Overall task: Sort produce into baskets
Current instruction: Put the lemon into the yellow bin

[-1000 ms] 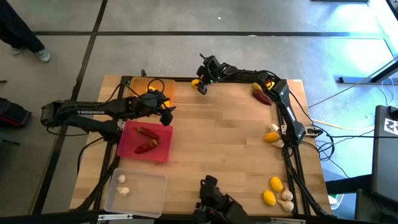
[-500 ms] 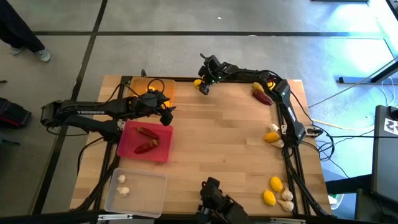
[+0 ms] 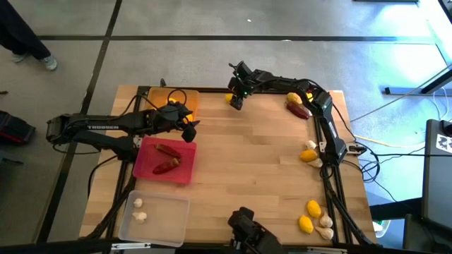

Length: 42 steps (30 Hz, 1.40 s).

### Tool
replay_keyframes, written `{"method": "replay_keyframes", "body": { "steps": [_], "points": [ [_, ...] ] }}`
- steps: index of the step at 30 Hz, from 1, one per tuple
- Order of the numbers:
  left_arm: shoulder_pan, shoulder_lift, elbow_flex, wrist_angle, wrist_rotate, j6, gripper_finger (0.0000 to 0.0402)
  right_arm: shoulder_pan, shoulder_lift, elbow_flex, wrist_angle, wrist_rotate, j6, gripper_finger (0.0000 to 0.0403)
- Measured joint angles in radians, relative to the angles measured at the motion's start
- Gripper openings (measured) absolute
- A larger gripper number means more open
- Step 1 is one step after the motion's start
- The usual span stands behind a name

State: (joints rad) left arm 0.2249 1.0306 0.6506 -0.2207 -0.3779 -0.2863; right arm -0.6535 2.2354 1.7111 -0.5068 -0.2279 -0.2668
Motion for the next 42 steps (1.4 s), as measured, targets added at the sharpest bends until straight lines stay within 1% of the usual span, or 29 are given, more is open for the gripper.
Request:
{"method": "replay_keyframes", "body": {
  "steps": [5, 7, 9, 14, 16, 18, 21, 24, 27, 32, 34, 37, 42],
  "points": [
    [0.000, 0.000, 0.000, -0.001, 0.000, -0.005, 0.0258, 0.000, 0.001, 0.000, -0.005, 0.000, 0.001, 0.0207],
    [0.000, 0.000, 0.000, -0.001, 0.000, -0.006, 0.0258, 0.000, 0.001, -0.001, -0.009, 0.000, 0.023, 0.0214],
    [0.000, 0.000, 0.000, -0.001, 0.000, -0.006, 0.0258, 0.000, 0.003, -0.001, -0.012, 0.000, 0.030, 0.0229],
    [0.000, 0.000, 0.000, -0.001, 0.000, -0.006, 0.0258, -0.001, 0.018, -0.011, -0.043, 0.028, 0.027, 0.0287],
    [0.000, 0.000, 0.000, -0.001, 0.000, -0.006, 0.0258, -0.001, 0.016, -0.006, -0.022, 0.045, 0.024, 0.0302],
    [0.000, 0.000, 0.000, 0.000, 0.000, -0.004, 0.0258, -0.001, 0.020, -0.004, -0.013, 0.044, 0.024, 0.0306],
    [0.000, 0.000, 0.000, -0.001, 0.000, -0.004, 0.0258, -0.001, 0.027, -0.008, -0.016, 0.040, 0.024, 0.0297],
    [0.000, 0.000, 0.000, -0.001, 0.000, -0.004, 0.0258, -0.001, 0.025, -0.005, 0.016, 0.036, 0.023, 0.0276],
    [0.000, 0.000, 0.000, 0.000, 0.000, -0.004, 0.0258, -0.001, 0.024, -0.005, 0.016, 0.027, 0.018, 0.0246],
    [0.000, 0.000, 0.000, 0.000, 0.000, -0.003, 0.0258, -0.001, 0.023, -0.005, 0.018, 0.064, 0.006, 0.0188],
    [0.000, 0.000, 0.000, 0.000, 0.000, -0.003, 0.0258, -0.001, 0.023, -0.005, 0.020, 0.067, -0.004, 0.0172],
    [0.000, 0.000, 0.000, 0.000, 0.000, -0.004, 0.0258, -0.001, 0.023, -0.005, 0.022, 0.068, -0.006, 0.0166],
    [0.000, 0.000, 0.000, 0.000, 0.000, -0.001, 0.0258, 0.015, -0.004, -0.005, -0.016, 0.074, -0.008, 0.0175]
  ]
}}
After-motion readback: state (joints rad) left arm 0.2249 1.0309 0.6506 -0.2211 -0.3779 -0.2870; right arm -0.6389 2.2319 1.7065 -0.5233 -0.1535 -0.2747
